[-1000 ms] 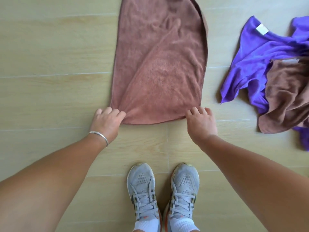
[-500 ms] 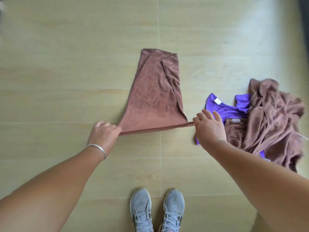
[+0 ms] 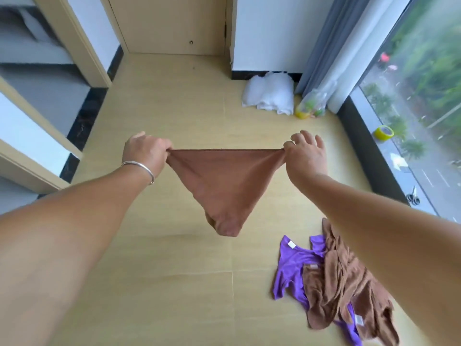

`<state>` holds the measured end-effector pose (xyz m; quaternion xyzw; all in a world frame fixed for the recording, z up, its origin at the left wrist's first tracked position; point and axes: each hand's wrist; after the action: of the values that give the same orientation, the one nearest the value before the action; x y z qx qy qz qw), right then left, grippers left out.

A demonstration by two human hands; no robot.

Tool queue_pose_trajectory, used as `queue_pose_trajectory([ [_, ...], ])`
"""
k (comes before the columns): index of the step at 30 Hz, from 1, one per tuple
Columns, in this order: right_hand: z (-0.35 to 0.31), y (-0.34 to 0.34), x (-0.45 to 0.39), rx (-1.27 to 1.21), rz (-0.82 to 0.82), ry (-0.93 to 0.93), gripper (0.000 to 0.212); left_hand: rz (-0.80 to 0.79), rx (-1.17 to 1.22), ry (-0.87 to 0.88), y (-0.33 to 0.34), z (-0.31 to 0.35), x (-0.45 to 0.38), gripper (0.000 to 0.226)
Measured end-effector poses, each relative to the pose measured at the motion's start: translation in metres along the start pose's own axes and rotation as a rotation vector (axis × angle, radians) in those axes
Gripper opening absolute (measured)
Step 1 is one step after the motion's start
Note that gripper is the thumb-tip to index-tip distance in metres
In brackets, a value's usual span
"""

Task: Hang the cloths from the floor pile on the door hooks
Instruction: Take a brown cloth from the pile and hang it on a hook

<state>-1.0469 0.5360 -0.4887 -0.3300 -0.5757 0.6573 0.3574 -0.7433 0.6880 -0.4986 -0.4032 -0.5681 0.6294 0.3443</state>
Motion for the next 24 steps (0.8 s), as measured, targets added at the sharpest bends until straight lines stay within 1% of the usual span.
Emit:
queue_pose_trajectory([
  [2,0.004,-0.035,0.003,-0.007,0.029,0.002,0.036,0.003,0.018,0.034,-0.041,-0.003,-0.006,0.014],
  [5,0.008,-0.063,0.025,-0.012,0.046,-0.028,0.037,-0.009,0.027,0.08,-0.082,-0.008,0.014,0.013],
  [8,0.007,-0.064,0.061,-0.024,0.023,-0.078,0.038,-0.042,0.032,0.083,-0.1,-0.014,0.05,0.012],
  [10,0.004,-0.052,0.09,-0.02,-0.028,-0.104,0.038,-0.13,-0.013,0.087,-0.096,-0.018,0.08,0.015],
  [15,-0.009,0.008,0.167,-0.011,-0.172,-0.157,0.04,-0.317,-0.114,0.119,-0.038,-0.023,0.166,0.021],
  [20,-0.022,0.095,0.252,-0.008,-0.321,-0.194,0.049,-0.518,-0.063,0.094,0.055,-0.02,0.261,0.023],
  [24,-0.032,0.174,0.319,0.014,-0.471,-0.21,0.041,-0.652,-0.044,0.118,0.137,-0.012,0.339,0.024],
])
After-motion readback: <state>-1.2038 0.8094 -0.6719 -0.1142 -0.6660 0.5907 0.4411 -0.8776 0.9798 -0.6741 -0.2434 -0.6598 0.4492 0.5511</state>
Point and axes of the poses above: each hand's wrist, its own x-axis away from the middle knuckle, its own y-axis out of the palm, z = x × y, and after that the axes turned 1 degree about -x, right-handed
